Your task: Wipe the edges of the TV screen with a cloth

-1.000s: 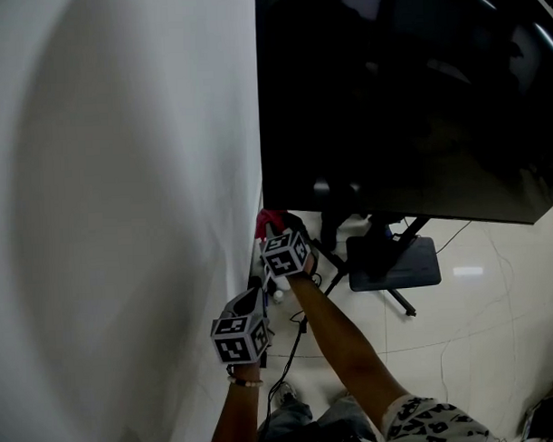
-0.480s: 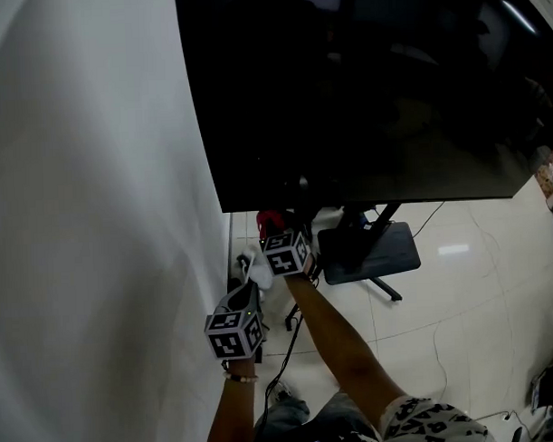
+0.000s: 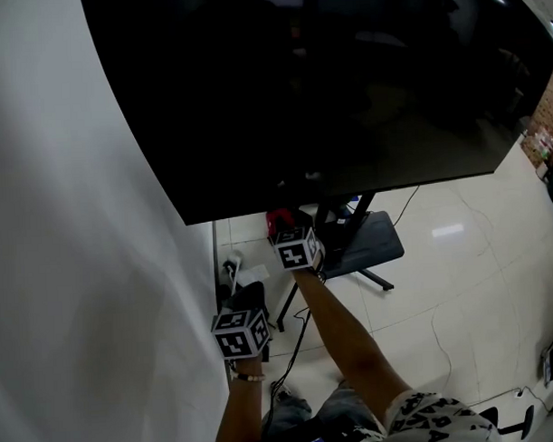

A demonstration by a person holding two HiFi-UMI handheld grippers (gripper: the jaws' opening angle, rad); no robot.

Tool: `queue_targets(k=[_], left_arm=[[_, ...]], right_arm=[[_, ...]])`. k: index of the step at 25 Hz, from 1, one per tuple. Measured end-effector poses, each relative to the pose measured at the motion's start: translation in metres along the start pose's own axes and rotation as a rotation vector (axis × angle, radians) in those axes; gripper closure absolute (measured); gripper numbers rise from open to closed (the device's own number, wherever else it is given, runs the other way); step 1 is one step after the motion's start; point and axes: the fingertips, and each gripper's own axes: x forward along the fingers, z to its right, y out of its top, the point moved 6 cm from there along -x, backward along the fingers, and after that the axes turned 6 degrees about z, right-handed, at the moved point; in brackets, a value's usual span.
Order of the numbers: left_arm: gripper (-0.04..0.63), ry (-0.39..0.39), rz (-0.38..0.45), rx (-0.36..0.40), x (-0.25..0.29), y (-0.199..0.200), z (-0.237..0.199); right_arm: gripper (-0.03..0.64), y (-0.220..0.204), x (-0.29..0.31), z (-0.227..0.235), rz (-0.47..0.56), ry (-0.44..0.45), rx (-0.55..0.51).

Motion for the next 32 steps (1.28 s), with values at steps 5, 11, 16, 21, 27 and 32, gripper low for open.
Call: queue_targets(k=[5,11,16,21,27,32], left_arm=[[0.607,-0.024,0.001,0.016,0.023,0.004,0.025],[0.607,-0.057,-0.01,0.036,0.052,0.003,0.062],[0.607,-0.087,-0.022,0.047,0.068,0.0,0.104],[0.607,-0.12,-0.035,0.066,0.085,-0.003,0.146],[0.607,-0.167,-0.054,0.084,0.122,-0.006,0.199],[0.607,-0.199,-0.082,0.098,0.15,-0.011,0.238]], right_arm=[[0.489,-0.011,-0.008,0.035,-0.022,-0.025,0.054],[0.489,-0.021,-0.022,0.088,-0.007,-0.075,0.112],[0.489,-0.03,-0.038,0.138,-0.006,-0.117,0.145],[0.489,-0.037,-0.057,0.186,0.0,-0.155,0.164],[0.489,-0.054,-0.07,0.255,-0.004,-0.201,0.188],[0.489,-0.065,-0.082,0.307,-0.007,-0.243,0.198]])
